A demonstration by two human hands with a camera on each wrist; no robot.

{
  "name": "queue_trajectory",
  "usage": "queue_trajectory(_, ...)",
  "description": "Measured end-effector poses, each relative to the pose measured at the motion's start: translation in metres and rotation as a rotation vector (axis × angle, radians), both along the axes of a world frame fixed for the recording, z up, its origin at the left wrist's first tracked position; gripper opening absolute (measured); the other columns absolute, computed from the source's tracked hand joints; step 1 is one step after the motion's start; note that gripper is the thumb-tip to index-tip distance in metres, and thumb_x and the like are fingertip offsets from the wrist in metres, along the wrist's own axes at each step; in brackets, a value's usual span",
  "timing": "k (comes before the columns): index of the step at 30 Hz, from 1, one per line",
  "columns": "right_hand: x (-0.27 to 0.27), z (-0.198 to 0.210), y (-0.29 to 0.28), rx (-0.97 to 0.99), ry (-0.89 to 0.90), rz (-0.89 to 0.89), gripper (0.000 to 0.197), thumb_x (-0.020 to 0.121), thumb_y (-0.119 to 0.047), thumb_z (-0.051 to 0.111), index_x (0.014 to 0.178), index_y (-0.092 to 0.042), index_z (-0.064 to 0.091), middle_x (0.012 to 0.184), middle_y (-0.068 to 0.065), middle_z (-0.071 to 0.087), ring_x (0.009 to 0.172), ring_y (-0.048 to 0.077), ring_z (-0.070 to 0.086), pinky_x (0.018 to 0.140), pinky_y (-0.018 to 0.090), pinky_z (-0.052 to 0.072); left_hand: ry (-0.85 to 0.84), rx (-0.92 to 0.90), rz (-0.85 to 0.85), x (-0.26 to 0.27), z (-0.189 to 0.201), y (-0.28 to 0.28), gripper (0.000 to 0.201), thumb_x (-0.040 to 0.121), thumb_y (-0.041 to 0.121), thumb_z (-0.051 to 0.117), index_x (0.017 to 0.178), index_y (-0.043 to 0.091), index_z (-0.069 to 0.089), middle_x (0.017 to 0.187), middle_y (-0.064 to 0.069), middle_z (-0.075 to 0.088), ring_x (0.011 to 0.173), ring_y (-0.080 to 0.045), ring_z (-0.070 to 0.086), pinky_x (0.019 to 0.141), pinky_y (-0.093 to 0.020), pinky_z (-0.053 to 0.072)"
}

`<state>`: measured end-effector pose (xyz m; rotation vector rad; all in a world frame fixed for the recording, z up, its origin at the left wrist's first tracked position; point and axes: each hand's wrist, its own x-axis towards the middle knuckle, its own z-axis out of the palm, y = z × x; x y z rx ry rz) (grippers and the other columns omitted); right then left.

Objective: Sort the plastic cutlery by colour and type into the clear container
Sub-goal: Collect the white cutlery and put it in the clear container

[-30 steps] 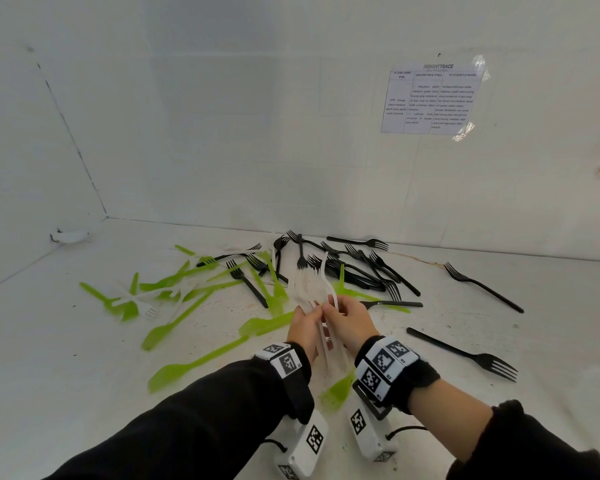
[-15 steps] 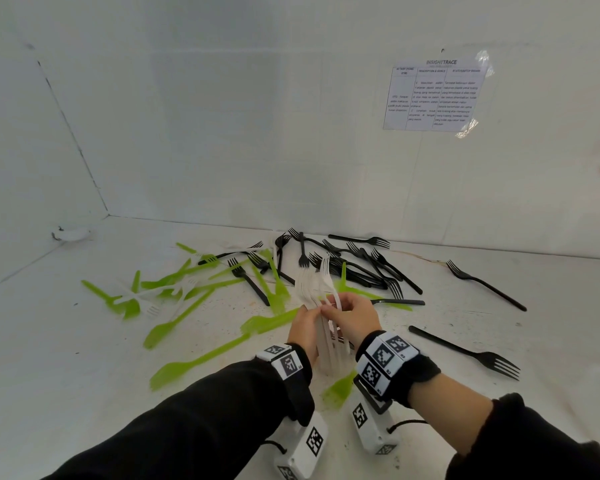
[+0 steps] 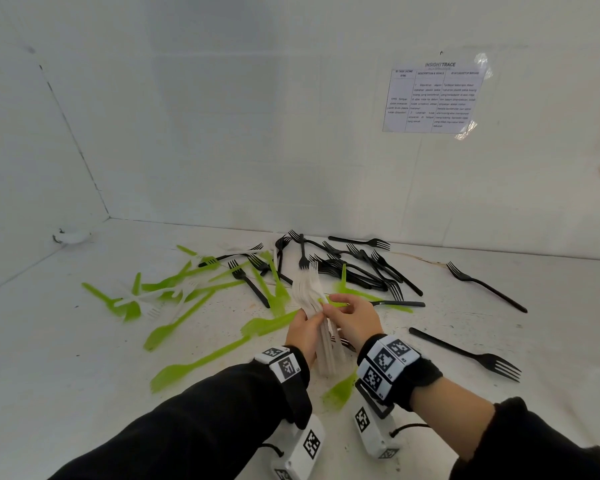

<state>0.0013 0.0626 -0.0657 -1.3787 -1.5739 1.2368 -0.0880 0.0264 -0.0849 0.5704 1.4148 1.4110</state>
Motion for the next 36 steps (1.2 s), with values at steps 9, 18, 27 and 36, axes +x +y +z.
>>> queue_trajectory(9,-0.009,0.003,-0.001,-0.061,0.049,0.101,0.008,0.085,-0.01,0.065,0.084,-0.017,0.062,0.087,0.008,0.066,0.083,0.025,0.064,0.074,0.034,0.057,0.027,-0.046,0.04,-0.008,0.007,0.003,0.03,0.085,0.033,0.051,0.106,0.012,0.055,0.111,-0.019,0.062,0.107,-0.037,0.059,0.097,-0.055,0.045)
queue_trajectory(18,-0.065,0.033,-0.014,-0.151,0.047,0.324,0.005,0.085,-0.009,0.065,0.082,-0.012,0.063,0.08,0.01,0.067,0.072,0.022,0.066,0.077,0.036,0.059,0.087,-0.069,0.041,-0.061,0.029,-0.025,0.029,0.101,0.029,0.033,0.121,0.012,0.046,0.117,-0.017,0.059,0.092,-0.031,0.062,0.058,-0.033,0.051)
queue_trajectory(27,-0.157,0.046,-0.025,0.031,-0.209,0.446,0.02,0.081,-0.02,0.069,0.071,-0.022,0.053,0.075,-0.001,0.062,0.068,0.013,0.062,0.067,0.023,0.053,0.087,-0.075,0.124,-0.145,0.041,-0.056,0.031,0.104,0.026,0.026,0.116,0.004,0.045,0.069,-0.012,0.061,0.052,-0.02,0.058,0.053,-0.028,0.047)
queue_trajectory(36,-0.217,0.052,-0.029,-0.043,-0.142,0.498,0.016,0.079,-0.008,0.067,0.086,-0.018,0.057,0.081,0.001,0.065,0.079,0.019,0.067,0.08,0.032,0.058,-0.029,-0.113,0.064,-0.211,0.05,-0.065,0.035,0.104,0.025,0.023,0.115,0.005,0.05,0.066,-0.01,0.068,0.055,-0.028,0.064,0.058,-0.033,0.051)
